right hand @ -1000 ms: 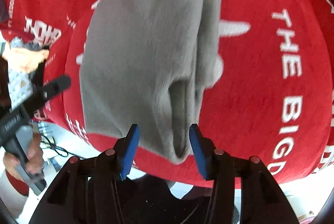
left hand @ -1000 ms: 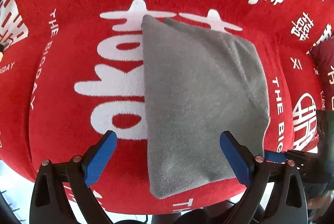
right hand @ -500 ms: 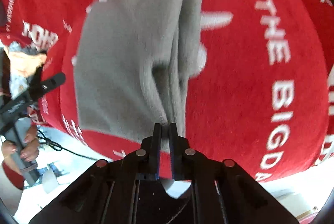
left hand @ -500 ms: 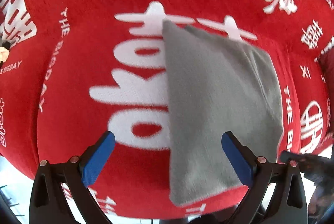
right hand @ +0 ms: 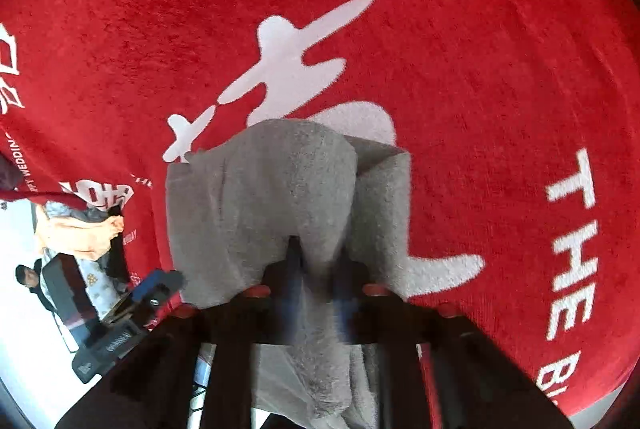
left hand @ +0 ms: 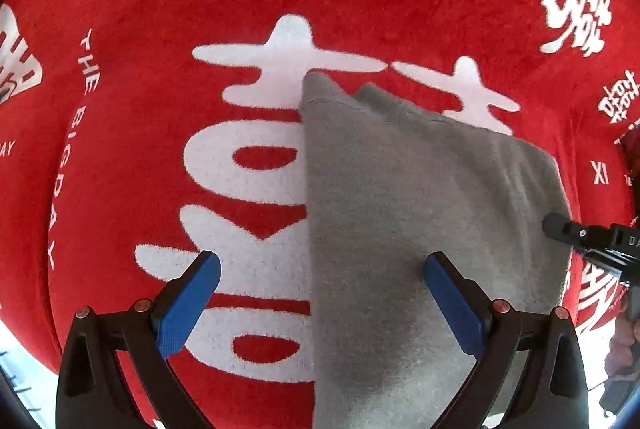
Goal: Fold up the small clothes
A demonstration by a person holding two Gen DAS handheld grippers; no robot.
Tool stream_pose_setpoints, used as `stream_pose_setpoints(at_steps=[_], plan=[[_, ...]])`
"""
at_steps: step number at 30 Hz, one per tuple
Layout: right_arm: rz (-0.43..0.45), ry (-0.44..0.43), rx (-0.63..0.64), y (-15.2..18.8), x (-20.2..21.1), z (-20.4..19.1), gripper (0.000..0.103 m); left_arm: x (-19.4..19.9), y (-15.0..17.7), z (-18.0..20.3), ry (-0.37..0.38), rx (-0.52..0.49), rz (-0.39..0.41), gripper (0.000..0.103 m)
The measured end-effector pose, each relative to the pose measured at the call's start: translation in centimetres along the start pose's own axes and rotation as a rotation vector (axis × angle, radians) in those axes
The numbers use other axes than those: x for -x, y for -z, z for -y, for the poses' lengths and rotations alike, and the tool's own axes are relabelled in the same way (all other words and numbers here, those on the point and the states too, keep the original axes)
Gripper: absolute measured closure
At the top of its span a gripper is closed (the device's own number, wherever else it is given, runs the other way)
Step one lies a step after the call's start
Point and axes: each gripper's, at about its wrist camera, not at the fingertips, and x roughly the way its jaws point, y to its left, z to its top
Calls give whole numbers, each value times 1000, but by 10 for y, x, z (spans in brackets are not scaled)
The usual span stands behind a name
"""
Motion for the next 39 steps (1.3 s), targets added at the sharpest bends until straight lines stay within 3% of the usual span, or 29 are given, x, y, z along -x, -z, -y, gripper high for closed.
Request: stream_pose_setpoints(at_steps=[3,5,8,14,16,19,26,32,39], plan=[[28,80,119,8,9,-8,95,-2,2,3,0,-5,2,1],[-27,153,131,11,-8,10,95,-14,2,3,21,18,-34,1],[-14,92,75,11,-9,22,95,-16,2,6,25,31,-22,1],[-18,165,150,17,-3,11,92,-15,-1,12,19,2,-34,1],[-19,189,150,19,1,12,80,-13,-1,13,14,-2,-40,1],[-9,212,132,19,9,14,71,-9,-1,15,2,-18,-39,1],[46,238,151,45,31,-4,70,2,5,19,-8,-60,-34,1],[26,234,174,67,33,-18,69,17,11,21,-8,-97,-25,1],[-7,187,285,88,23,-46,69,28,19,19,-11,-109,-18,1]])
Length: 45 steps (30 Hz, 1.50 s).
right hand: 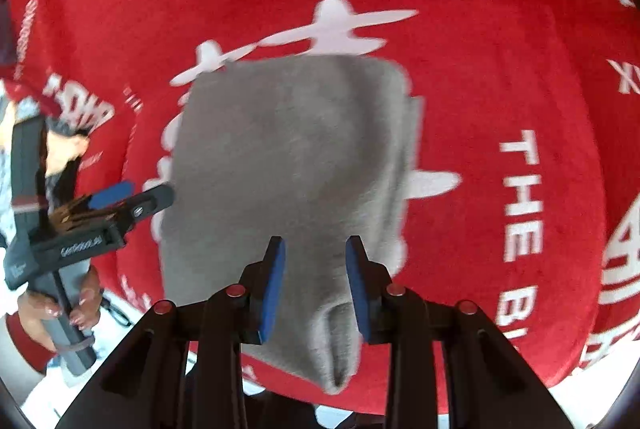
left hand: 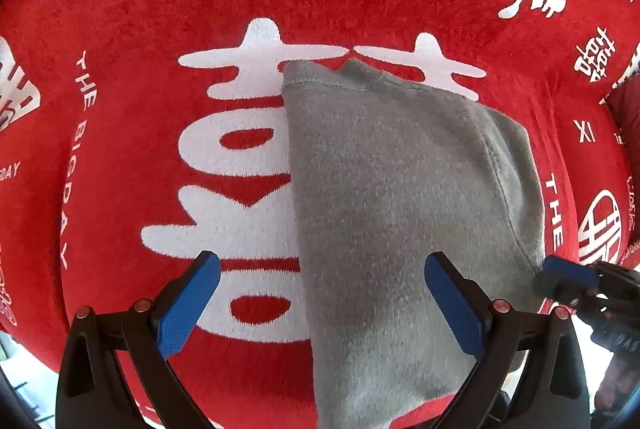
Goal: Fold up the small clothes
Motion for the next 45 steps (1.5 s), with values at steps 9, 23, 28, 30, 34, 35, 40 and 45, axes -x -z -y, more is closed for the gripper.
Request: stream_pose_setpoints(at_steps=[9,23,28,30,34,35,40,45], plan=[[-60,26,-10,6,-23,4,71,12,16,2,-11,-39,-4,1],[-61,93,-63,36,7,11,65,18,45,9,-25,-51,-21,1],[-103,121,-76,48,3,9,57,21,57,7,-28,-38,-39,1],[-120,130,-75,52,2,6,55,23,63,6,-29,-34,-44,1],[-141,151,-50,56,2,-3,45,29,72,5,-41,-25,-55,1],[-144,157,-43,57,2,-5,44,31,73,5,-45,-24,-56,1],[-151,169,-34,60,-2,-10,34,35,80,5,-62,-11,-60,1],[-153,176,-15,62,-6,-17,30,35,82,3,-62,23,-61,1]])
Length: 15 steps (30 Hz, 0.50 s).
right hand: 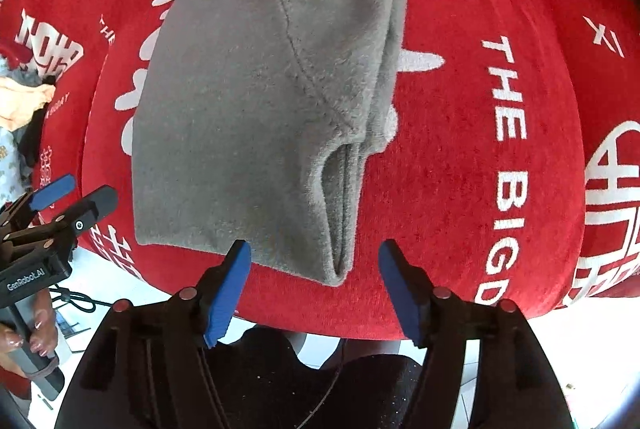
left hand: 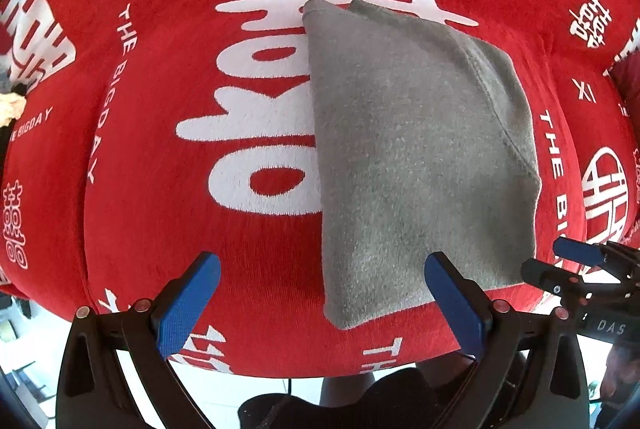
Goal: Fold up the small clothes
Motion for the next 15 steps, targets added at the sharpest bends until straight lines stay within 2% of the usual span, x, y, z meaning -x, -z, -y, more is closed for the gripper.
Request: stream_pose_setpoints(at_steps=[7,15], plan=[[38,18,30,-11,6,-14,24,-1,0,-5,-6,26,-7,1],[103,46,-1,-23,19,-14,19,4,-4,-7,-23,23,-8,1]])
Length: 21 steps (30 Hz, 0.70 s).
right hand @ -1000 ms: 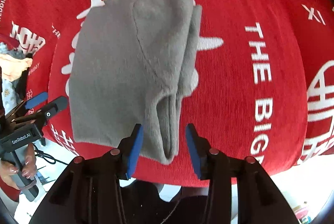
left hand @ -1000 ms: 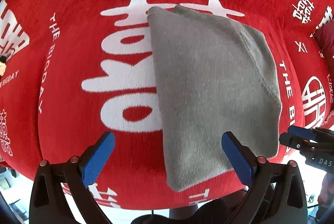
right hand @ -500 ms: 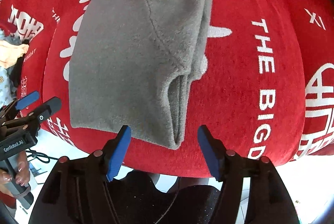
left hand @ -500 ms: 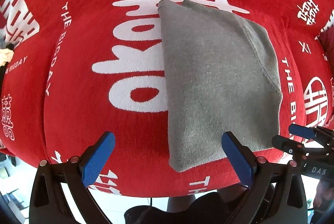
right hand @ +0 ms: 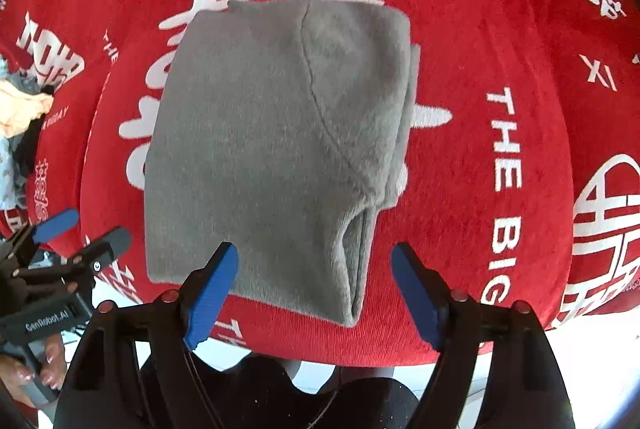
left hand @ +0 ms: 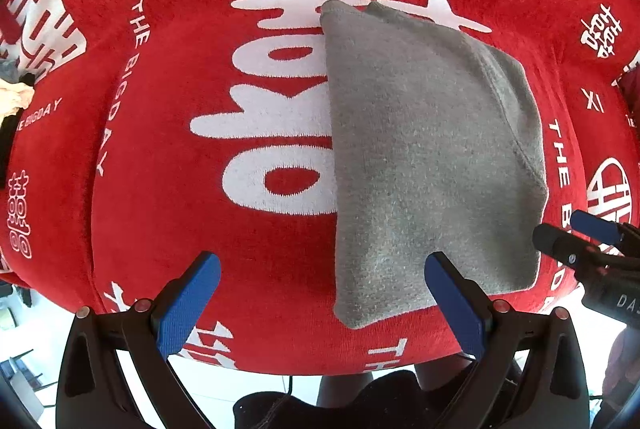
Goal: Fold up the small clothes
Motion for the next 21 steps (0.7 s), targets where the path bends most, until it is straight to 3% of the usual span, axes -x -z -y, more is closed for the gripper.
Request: stream_pose_setpoints(at_steps=[3,7,15,21], plan=[[27,-1,-17,-3,5,1,18,3,-3,1,-5,-3,3,1],[60,19,-21,-5,11,0,0,5,-6,2,-4,-4,5,1],[42,60,-22,-12,18,-4,0,14,-18,10,-8,-7,20,1],[19,64,-55,-17,21,-1,0,19,-24,16,-58,-32,53,1]])
